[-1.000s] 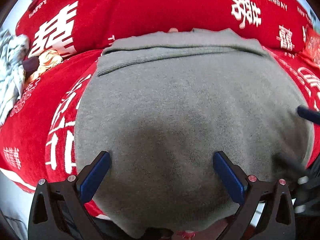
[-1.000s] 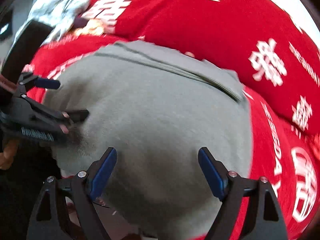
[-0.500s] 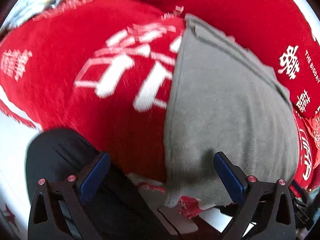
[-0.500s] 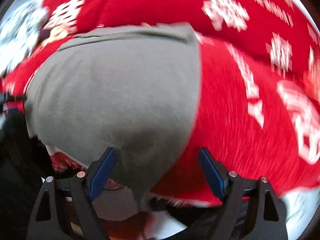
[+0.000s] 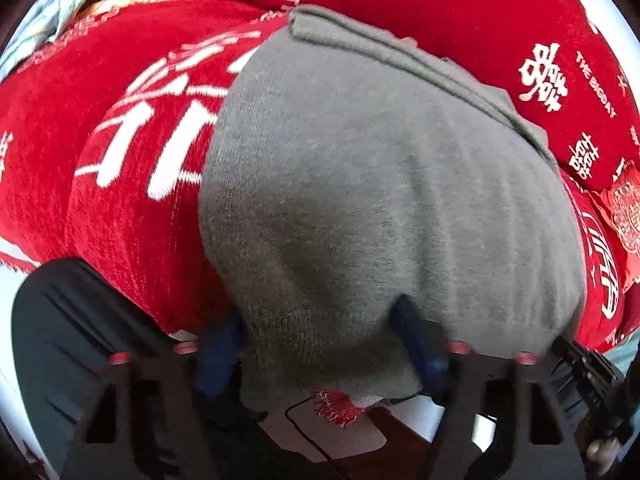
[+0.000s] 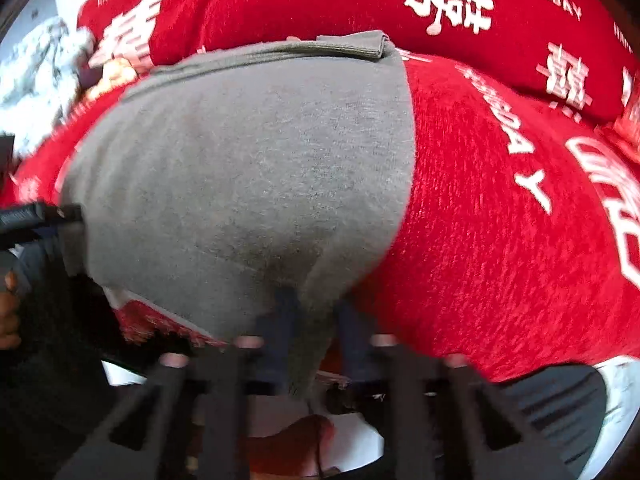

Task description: Fold small clothes

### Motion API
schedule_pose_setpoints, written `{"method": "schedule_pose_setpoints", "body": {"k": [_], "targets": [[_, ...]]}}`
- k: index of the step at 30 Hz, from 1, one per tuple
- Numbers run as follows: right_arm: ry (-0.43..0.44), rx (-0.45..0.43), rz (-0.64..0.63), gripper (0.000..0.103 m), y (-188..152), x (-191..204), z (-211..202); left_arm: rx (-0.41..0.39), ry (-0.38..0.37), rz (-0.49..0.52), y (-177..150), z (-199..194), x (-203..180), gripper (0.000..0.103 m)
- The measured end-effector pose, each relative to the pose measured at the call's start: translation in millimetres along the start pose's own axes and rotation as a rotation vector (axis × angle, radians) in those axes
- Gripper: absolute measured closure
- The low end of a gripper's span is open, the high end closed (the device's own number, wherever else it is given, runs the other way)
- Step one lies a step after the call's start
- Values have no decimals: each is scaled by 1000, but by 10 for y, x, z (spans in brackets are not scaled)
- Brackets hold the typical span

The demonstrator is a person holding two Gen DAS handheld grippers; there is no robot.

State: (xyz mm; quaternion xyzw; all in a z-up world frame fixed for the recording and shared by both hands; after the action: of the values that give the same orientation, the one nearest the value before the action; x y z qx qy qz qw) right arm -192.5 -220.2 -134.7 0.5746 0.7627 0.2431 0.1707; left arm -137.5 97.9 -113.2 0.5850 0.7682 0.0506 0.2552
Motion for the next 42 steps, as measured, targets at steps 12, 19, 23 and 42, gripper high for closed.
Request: {"method": "schedule_pose_setpoints", "body": {"k": [12, 19, 23, 42], "targets": [[175, -224, 84, 93, 781, -98, -502, -118, -86, 85, 636, -452, -388, 87], [168, -247, 154, 93, 1433, -384, -159, -123, -86, 68, 1344, -141, -585, 87], [129, -175, 173, 92, 1473, -480, 171, -75, -106, 23, 1384, 96, -508, 86], [299, -194, 315, 37, 1135, -537, -45, -57, -190, 1, 1083, -168, -523, 7]]}}
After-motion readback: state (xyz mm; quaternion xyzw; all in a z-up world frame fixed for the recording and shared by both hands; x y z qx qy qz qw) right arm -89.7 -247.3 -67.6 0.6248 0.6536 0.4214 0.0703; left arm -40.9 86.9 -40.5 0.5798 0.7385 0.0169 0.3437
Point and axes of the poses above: each gripper's, at about its wrist camera, not at the fingertips, and z roughly the way its jaws point, x to its left, y to its top, the point moved 9 cm from there along z, roughly the way its jaws point, and after that the axes turned 8 degrees about -z, right-handed, at the moved point
